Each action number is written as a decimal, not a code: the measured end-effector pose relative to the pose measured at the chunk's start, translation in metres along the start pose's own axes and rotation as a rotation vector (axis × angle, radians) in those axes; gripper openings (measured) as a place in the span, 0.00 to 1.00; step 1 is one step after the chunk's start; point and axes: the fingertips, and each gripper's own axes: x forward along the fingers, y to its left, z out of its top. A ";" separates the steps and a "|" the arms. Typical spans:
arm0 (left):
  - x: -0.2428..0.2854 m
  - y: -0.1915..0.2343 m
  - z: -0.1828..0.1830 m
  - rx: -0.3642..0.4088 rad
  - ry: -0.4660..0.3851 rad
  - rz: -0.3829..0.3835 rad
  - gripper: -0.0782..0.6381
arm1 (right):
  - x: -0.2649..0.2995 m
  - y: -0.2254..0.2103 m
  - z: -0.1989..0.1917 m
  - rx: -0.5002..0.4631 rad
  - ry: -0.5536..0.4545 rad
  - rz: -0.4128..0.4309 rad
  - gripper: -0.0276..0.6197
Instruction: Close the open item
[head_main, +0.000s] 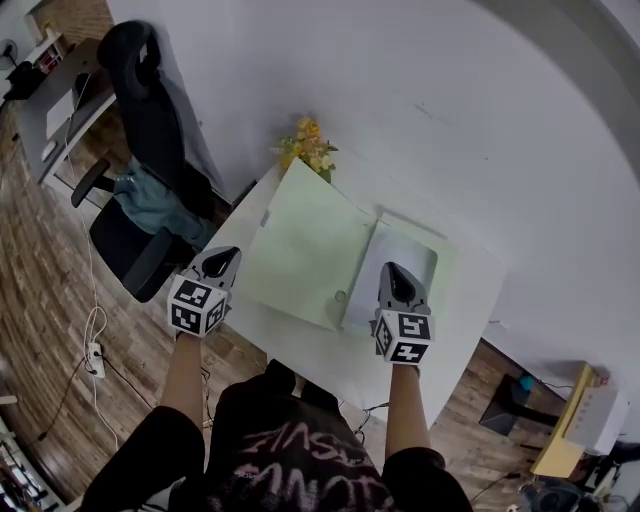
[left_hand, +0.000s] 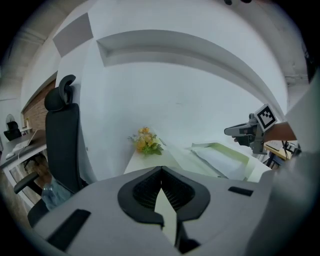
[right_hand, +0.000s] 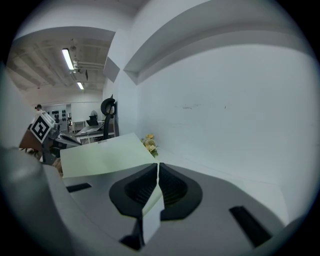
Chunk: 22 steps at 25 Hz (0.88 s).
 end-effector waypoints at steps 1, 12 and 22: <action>0.003 -0.001 0.000 -0.004 -0.002 -0.016 0.13 | 0.000 -0.002 -0.002 0.004 0.003 -0.008 0.08; 0.012 -0.043 0.036 0.054 -0.095 -0.232 0.13 | -0.010 -0.017 -0.004 0.029 -0.010 -0.061 0.08; 0.023 -0.091 0.067 0.146 -0.132 -0.306 0.13 | -0.041 -0.048 -0.007 0.073 -0.042 -0.125 0.08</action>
